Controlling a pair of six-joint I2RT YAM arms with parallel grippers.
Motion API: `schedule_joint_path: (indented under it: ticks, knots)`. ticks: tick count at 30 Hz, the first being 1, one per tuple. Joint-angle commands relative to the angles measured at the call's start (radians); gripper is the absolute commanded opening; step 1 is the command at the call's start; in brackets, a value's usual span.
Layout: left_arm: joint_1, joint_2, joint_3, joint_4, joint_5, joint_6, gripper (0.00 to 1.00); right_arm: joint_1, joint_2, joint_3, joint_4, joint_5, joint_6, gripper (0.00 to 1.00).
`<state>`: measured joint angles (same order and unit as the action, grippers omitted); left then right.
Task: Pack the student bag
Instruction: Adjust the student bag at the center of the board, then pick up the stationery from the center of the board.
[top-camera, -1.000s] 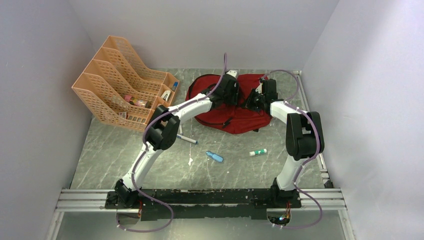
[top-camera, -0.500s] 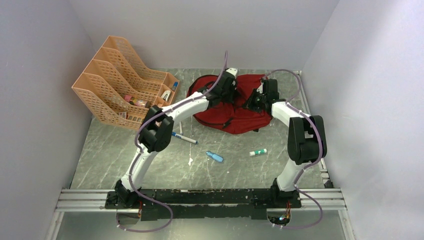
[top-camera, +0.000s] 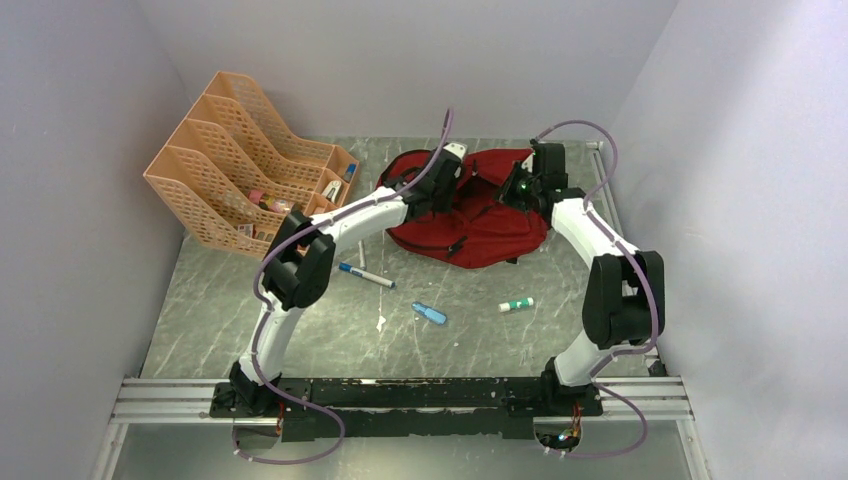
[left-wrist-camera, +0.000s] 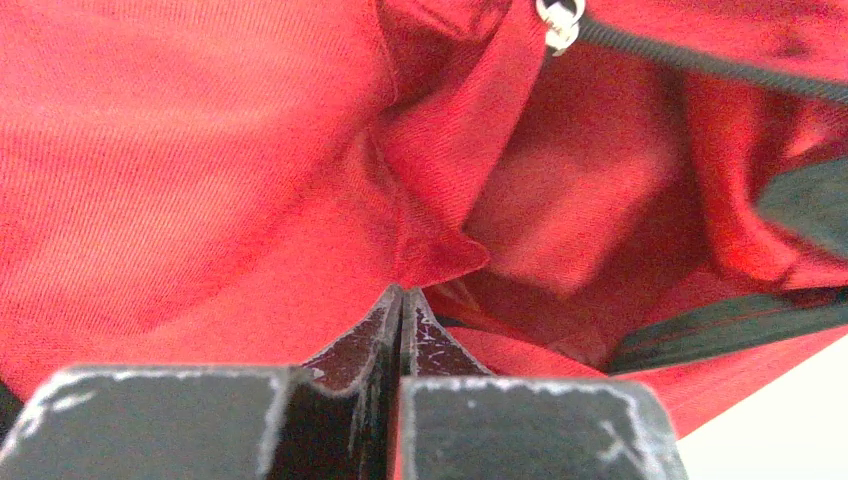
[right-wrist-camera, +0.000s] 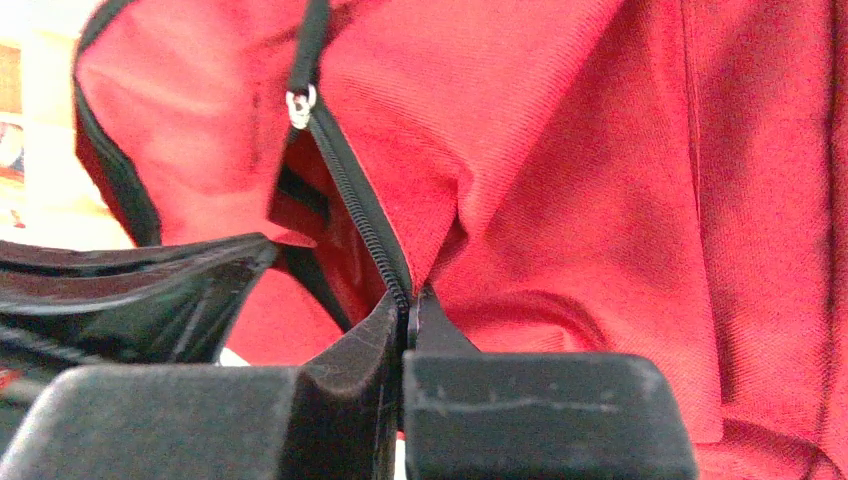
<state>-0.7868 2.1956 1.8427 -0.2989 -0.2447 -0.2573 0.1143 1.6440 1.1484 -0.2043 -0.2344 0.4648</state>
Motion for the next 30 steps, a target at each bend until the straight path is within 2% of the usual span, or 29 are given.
schedule_joint_path:
  ticks: [1,5,10,19,22,27,30]
  knots:
    - [0.012,-0.032,-0.016,-0.005,0.02,0.004,0.05,0.006,-0.058,0.07,-0.076,0.038,-0.028,0.0]
    - [0.024,-0.029,0.021,-0.008,0.082,-0.01,0.08,0.022,-0.061,0.113,-0.113,0.045,-0.055,0.0]
    - [0.047,-0.048,0.066,-0.003,0.149,-0.02,0.22,0.05,-0.048,0.159,-0.162,0.068,-0.091,0.0]
    - [0.083,-0.152,-0.019,0.039,0.235,-0.04,0.36,0.073,-0.036,0.185,-0.203,0.115,-0.124,0.0]
    - [0.082,-0.236,-0.116,0.089,0.291,-0.039,0.43,0.073,-0.042,0.176,-0.191,0.112,-0.115,0.0]
    - [0.065,-0.399,-0.427,0.281,0.463,-0.06,0.62,0.073,-0.046,0.166,-0.181,0.097,-0.104,0.0]
    - [0.031,-0.467,-0.61,0.449,0.524,-0.092,0.6,0.073,-0.051,0.162,-0.176,0.08,-0.095,0.0]
